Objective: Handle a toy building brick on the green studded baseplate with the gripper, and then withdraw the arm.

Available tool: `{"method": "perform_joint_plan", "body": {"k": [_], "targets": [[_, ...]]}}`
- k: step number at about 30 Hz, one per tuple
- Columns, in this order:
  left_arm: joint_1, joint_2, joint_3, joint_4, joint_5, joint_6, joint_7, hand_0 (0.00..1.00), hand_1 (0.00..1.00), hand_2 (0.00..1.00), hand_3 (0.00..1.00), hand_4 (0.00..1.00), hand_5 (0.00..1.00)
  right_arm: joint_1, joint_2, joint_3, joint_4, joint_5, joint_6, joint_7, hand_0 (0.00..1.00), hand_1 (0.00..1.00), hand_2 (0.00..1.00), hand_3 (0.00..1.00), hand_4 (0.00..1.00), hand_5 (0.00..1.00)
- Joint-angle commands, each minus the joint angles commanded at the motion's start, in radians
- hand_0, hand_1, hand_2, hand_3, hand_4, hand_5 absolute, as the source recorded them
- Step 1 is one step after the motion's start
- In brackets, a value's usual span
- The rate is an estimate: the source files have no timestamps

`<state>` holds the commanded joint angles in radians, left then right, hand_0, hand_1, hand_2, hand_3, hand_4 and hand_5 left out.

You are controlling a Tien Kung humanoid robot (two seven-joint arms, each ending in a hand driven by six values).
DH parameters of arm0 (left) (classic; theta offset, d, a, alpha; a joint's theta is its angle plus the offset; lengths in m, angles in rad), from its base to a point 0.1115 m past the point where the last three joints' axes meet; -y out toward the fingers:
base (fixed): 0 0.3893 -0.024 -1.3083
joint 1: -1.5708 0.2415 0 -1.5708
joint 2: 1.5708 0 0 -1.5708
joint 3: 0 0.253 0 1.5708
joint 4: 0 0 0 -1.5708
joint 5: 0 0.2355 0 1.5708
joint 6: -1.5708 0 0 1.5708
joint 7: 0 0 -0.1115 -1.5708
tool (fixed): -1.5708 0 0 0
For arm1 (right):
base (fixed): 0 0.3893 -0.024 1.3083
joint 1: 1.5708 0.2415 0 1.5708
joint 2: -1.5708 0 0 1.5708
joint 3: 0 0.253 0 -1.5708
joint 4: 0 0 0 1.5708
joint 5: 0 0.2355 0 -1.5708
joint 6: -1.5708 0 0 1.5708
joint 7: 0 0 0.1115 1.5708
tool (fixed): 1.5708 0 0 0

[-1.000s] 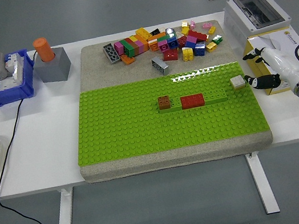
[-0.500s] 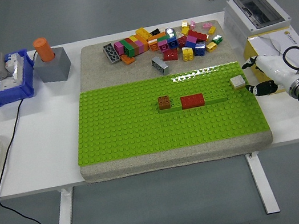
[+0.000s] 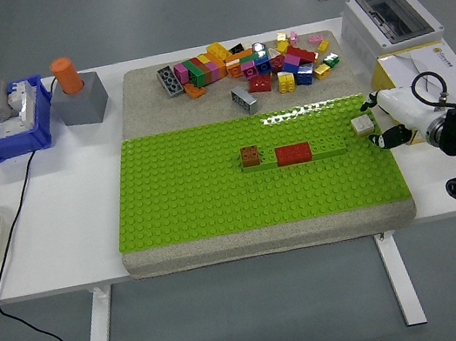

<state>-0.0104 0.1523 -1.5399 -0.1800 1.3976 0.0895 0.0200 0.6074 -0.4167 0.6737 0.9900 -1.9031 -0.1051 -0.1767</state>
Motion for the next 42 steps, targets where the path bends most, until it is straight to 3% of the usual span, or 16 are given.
{"method": "perform_joint_plan", "body": {"k": [20, 21, 26, 27, 42], "targets": [[0.003, 0.001, 0.002, 0.000, 0.002, -0.001, 0.000, 0.652, 0.609, 0.586, 0.622, 0.645, 0.157, 0.045, 0.035, -0.034, -0.084, 0.012, 0.004, 0.011, 0.761, 0.758, 0.798, 0.728, 0.716, 0.153], [0.003, 0.001, 0.001, 0.000, 0.002, -0.001, 0.000, 0.652, 0.610, 0.587, 0.622, 0.645, 0.157, 0.046, 0.035, -0.035, -0.085, 0.013, 0.004, 0.011, 0.761, 0.758, 0.784, 0.604, 0.709, 0.147], [0.002, 0.000, 0.001, 0.000, 0.001, -0.001, -0.001, 0.652, 0.610, 0.587, 0.622, 0.645, 0.157, 0.046, 0.036, -0.032, -0.089, 0.017, -0.001, 0.014, 0.761, 0.758, 0.784, 0.604, 0.709, 0.147], [0.002, 0.000, 0.002, 0.000, 0.001, -0.001, -0.001, 0.652, 0.610, 0.587, 0.622, 0.646, 0.156, 0.046, 0.036, -0.032, -0.090, 0.019, -0.002, 0.015, 0.761, 0.754, 0.770, 0.515, 0.696, 0.157], [-0.004, -0.004, 0.003, 0.000, -0.003, 0.000, -0.001, 0.652, 0.610, 0.586, 0.621, 0.643, 0.154, 0.052, 0.043, -0.054, -0.092, 0.043, -0.021, 0.022, 0.761, 0.751, 0.769, 0.480, 0.691, 0.163]]}}
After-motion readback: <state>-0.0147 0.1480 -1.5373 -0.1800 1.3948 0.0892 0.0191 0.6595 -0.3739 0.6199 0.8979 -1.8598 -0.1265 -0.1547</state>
